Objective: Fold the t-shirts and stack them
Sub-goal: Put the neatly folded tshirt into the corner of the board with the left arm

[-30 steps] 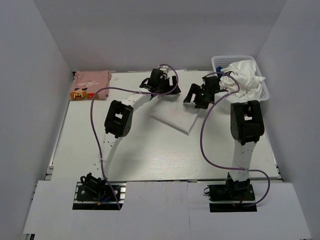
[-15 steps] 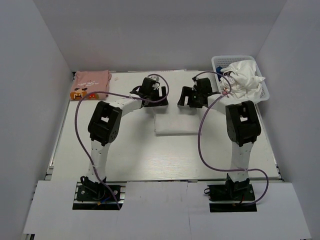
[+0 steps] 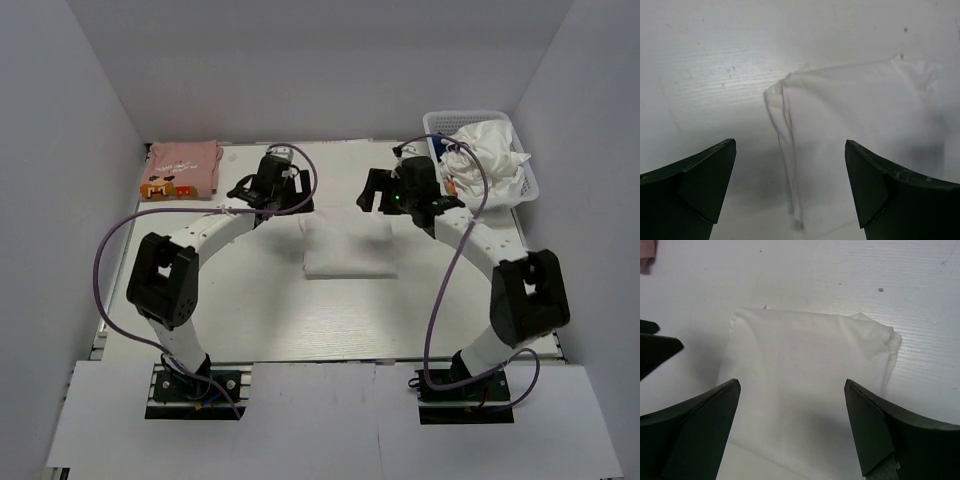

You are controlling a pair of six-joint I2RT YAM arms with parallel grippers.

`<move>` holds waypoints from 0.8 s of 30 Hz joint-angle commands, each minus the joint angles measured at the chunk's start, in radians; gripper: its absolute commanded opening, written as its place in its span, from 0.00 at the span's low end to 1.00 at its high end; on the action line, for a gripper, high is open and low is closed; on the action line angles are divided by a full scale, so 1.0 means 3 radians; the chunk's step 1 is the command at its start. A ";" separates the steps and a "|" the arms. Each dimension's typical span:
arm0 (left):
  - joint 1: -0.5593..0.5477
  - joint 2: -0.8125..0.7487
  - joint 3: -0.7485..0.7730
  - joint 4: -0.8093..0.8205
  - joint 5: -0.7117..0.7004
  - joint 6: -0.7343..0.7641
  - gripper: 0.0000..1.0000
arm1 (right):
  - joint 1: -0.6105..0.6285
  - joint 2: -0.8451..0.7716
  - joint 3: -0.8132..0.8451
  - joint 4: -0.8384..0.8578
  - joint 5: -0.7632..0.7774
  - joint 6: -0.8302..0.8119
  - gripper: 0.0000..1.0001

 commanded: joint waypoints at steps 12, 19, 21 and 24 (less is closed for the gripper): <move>0.0001 0.0410 -0.0298 0.0297 0.0826 0.0169 1.00 | 0.0004 -0.1688 -0.1293 -0.0142 0.0477 0.0030 0.90; -0.0030 0.0926 -0.0139 0.0266 0.1045 0.0139 0.96 | -0.0012 -0.2005 -0.1528 -0.0327 0.0635 -0.0001 0.90; -0.0030 0.0988 -0.0170 0.0266 0.1204 0.0139 0.87 | -0.0012 -0.2036 -0.1528 -0.0337 0.0667 -0.0026 0.90; -0.0091 0.0917 -0.0399 0.0465 0.1393 0.0139 0.70 | -0.0012 -0.2143 -0.1574 -0.0327 0.0718 -0.0016 0.90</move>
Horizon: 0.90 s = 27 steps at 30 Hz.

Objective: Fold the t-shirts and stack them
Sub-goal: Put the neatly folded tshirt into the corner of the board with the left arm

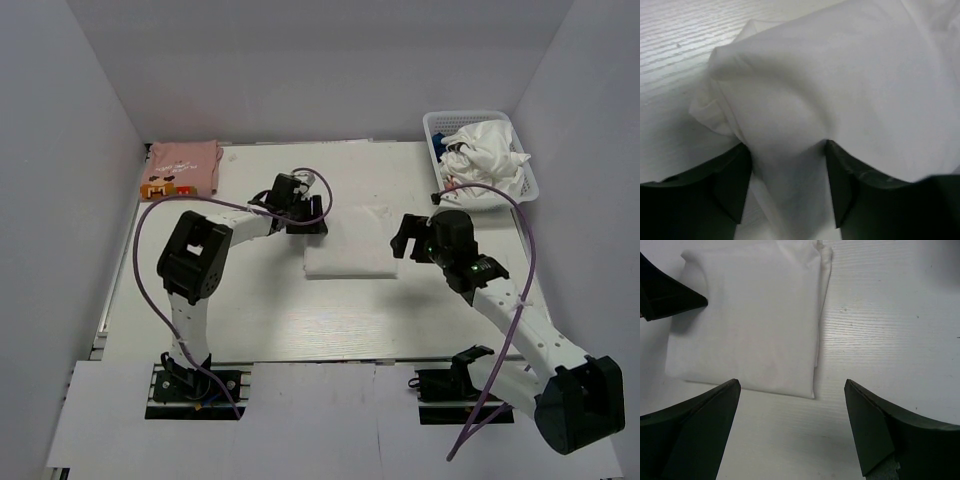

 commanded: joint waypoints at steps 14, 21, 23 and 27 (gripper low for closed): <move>-0.0142 0.0206 0.0476 -0.0854 -0.0937 0.0172 0.00 | -0.0012 -0.0290 -0.0276 0.0127 0.0627 -0.0086 0.90; -0.0101 -0.0163 0.0900 -0.1166 -0.1791 0.1061 0.00 | -0.0012 -0.0188 -0.0317 0.0142 0.0791 -0.0122 0.90; -0.0015 -0.0250 0.0972 -0.1166 -0.1926 0.1434 0.00 | -0.0017 -0.0167 -0.0317 0.0198 0.0689 -0.0168 0.90; 0.0148 -0.0398 0.0972 -0.0952 -0.2032 0.2038 0.00 | -0.0017 -0.0039 -0.0292 0.0239 0.0581 -0.0204 0.90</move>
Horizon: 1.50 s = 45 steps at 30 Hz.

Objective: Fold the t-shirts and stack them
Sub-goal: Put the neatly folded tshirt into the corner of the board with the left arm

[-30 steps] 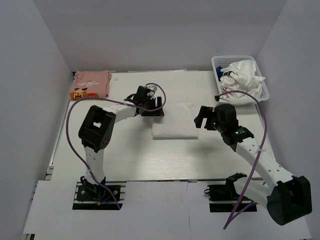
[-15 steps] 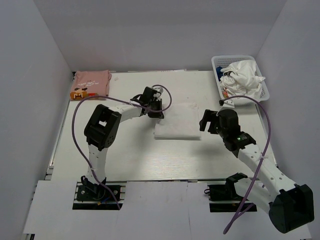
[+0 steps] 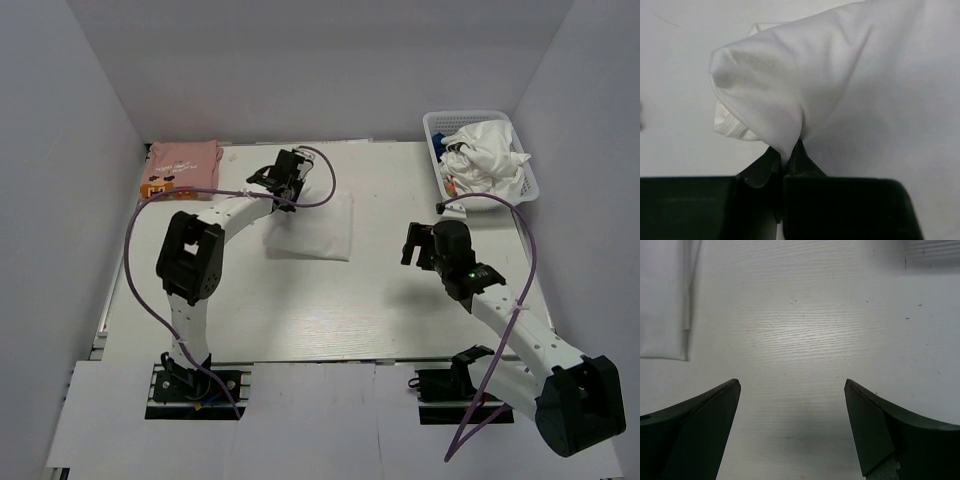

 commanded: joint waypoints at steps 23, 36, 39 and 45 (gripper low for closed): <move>0.1378 0.0146 0.1476 0.0058 0.0045 0.1972 0.00 | -0.0005 0.1079 0.0567 0.0076 -0.0201 -0.0092 0.90; 0.1573 0.0193 0.1876 0.0093 0.0107 0.1972 0.00 | -0.0005 0.1498 0.0782 0.0417 -0.0620 -0.0153 0.90; 0.1609 0.0162 0.1921 0.0140 0.0153 0.1972 0.00 | 0.0000 0.1600 0.0823 0.0571 -0.0682 -0.0143 0.90; 0.1711 0.0192 0.1952 0.0176 0.0301 0.1931 0.00 | -0.0005 0.1743 0.0935 0.0684 -0.0810 -0.0123 0.90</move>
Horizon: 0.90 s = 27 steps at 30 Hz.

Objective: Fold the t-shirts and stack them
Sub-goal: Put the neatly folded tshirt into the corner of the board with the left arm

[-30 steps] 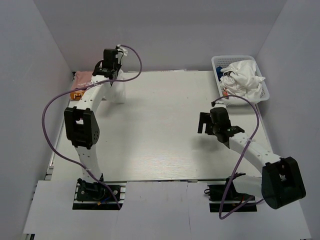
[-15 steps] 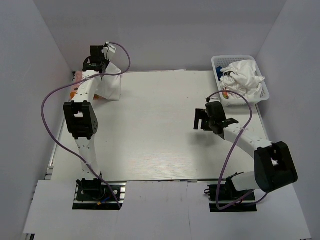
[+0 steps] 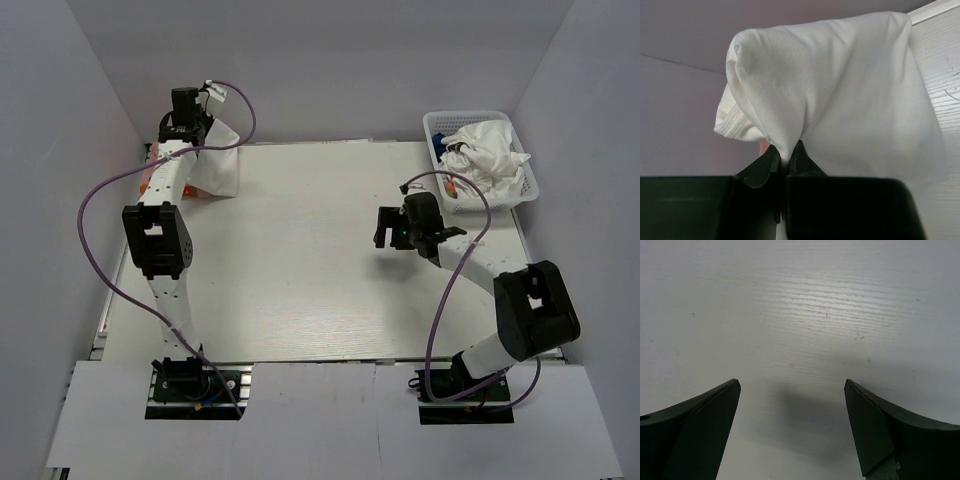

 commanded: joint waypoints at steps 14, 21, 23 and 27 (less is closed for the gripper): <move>0.0467 0.0105 0.0046 0.0717 0.0193 0.0231 0.00 | 0.0010 0.0316 0.0466 0.0103 -0.0143 -0.0026 0.90; 0.0626 0.0478 0.0046 0.1080 0.0260 0.0231 0.00 | 0.0010 0.0479 0.0589 -0.0030 0.0001 -0.0036 0.90; 0.0661 0.0596 0.0123 0.1116 0.0260 0.0200 0.00 | 0.0010 0.0530 0.0655 -0.0092 0.0016 -0.0026 0.90; 0.0722 0.0709 0.0194 0.1218 0.0178 0.0134 0.00 | 0.0020 0.0572 0.0712 -0.0117 -0.0050 0.0010 0.90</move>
